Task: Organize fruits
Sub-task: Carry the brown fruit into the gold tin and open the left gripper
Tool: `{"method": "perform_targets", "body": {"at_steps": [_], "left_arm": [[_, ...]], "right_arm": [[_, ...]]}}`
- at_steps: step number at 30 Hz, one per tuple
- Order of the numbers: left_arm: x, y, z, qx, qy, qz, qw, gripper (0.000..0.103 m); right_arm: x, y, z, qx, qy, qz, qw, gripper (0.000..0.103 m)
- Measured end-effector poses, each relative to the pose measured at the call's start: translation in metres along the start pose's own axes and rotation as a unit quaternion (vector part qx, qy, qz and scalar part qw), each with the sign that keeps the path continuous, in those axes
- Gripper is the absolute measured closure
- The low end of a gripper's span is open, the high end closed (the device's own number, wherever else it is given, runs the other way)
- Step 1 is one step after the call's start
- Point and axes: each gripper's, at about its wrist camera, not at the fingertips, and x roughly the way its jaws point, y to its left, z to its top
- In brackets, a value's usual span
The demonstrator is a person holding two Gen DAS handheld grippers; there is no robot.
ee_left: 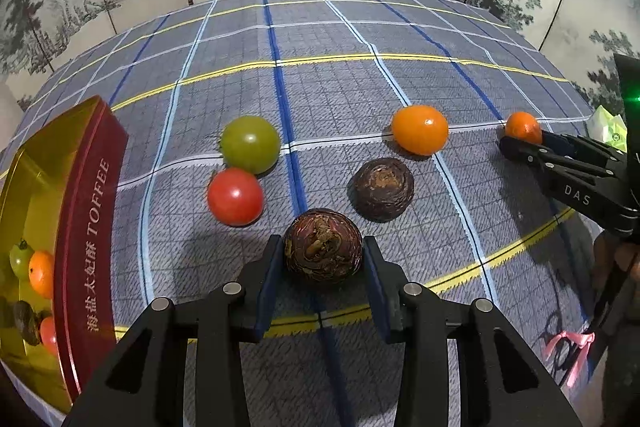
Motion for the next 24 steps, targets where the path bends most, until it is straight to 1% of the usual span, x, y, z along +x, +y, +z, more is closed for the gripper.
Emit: {"method": "perform_targets", "body": {"at_steps": [12, 24], "left_arm": [[-0.016, 0.017, -0.003, -0.031, -0.009, 0.005, 0.9995, 0.063], [-0.048, 0.057, 0.003, -0.082, -0.026, 0.011, 0.9963, 0.063]], "right_arm": [[0.002, -0.001, 0.0, 0.0, 0.0, 0.0, 1.0, 0.064], [0.002, -0.001, 0.0, 0.0, 0.0, 0.0, 1.0, 0.064]]}}
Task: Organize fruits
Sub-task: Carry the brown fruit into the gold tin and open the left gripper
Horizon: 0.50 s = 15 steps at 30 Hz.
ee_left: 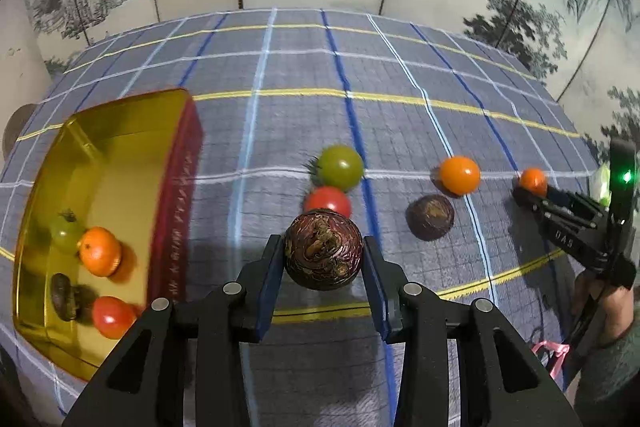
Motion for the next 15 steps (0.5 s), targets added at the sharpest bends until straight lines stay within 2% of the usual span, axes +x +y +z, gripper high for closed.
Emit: {"method": "perform_targets", "body": {"at_steps": [7, 15], "left_arm": [[-0.016, 0.022, 0.005, -0.02, -0.013, 0.012, 0.9997, 0.063], [-0.029, 0.054, 0.008, -0.042, -0.024, 0.042, 0.998, 0.063]], "right_arm": [[0.0, 0.0, 0.0, 0.0, 0.0, 0.0, 1.0, 0.064], [0.0, 0.0, 0.0, 0.0, 0.0, 0.0, 1.0, 0.064]]}}
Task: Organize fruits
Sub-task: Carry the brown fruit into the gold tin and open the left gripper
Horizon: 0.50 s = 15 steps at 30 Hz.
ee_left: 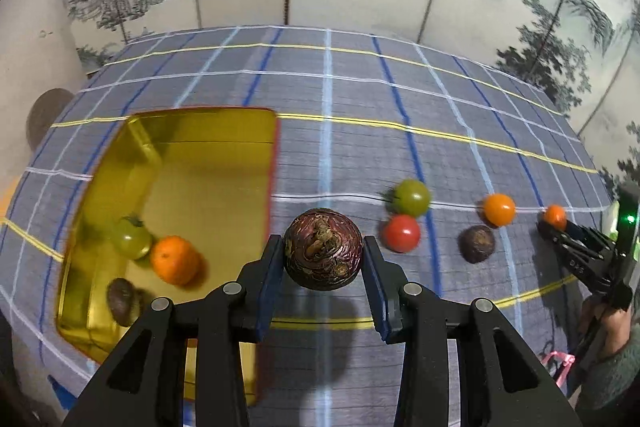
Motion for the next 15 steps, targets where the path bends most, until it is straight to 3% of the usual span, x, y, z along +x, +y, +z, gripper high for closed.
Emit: {"method": "perform_targets", "body": {"at_steps": [15], "left_arm": [[0.0, 0.07, -0.01, -0.049, 0.003, 0.053, 0.9974, 0.063]], "right_arm": [[-0.001, 0.0, 0.0, 0.0, 0.0, 0.0, 1.0, 0.064]]}}
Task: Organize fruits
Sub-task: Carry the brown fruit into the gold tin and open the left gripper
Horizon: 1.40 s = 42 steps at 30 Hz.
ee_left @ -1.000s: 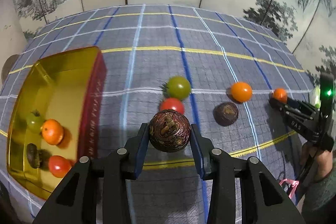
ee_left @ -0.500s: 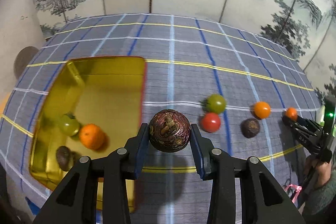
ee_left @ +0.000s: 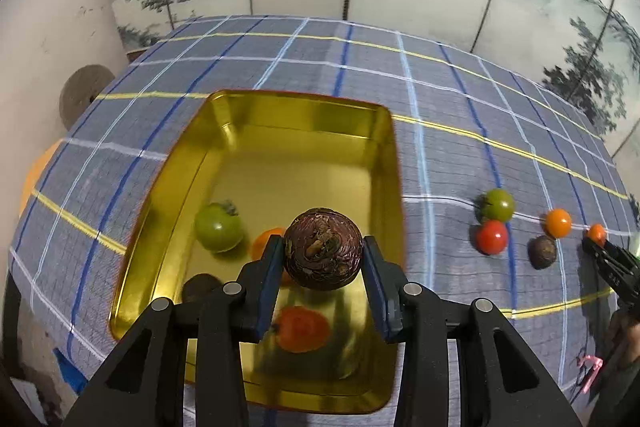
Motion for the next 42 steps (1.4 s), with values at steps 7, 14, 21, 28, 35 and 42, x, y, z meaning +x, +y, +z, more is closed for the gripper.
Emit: {"method": "perform_targets", "body": {"at_steps": [7, 14, 21, 28, 35, 42], "left_arm": [[0.004, 0.018, -0.007, -0.014, 0.005, 0.009, 0.9999, 0.063], [0.005, 0.03, -0.011, -0.024, 0.014, 0.006, 0.9996, 0.063], [0.01, 0.041, -0.013, -0.037, 0.029, -0.003, 0.9989, 0.063], [0.014, 0.04, -0.017, -0.03, 0.032, -0.001, 0.999, 0.063], [0.015, 0.038, -0.017, -0.021, 0.034, 0.007, 0.9992, 0.063], [0.017, 0.034, -0.018, -0.015, 0.039, 0.003, 0.9991, 0.062]], "right_arm": [[0.001, 0.0, 0.0, 0.0, 0.0, -0.001, 1.0, 0.064], [0.001, 0.0, 0.0, -0.001, 0.0, -0.001, 1.0, 0.064], [0.0, 0.0, 0.0, -0.001, 0.0, -0.001, 1.0, 0.064], [0.001, 0.0, 0.0, -0.001, 0.0, -0.001, 1.0, 0.064], [0.0, 0.0, 0.0, -0.001, 0.0, -0.002, 1.0, 0.064], [0.001, 0.0, 0.0, -0.001, 0.0, -0.002, 1.0, 0.064]]}}
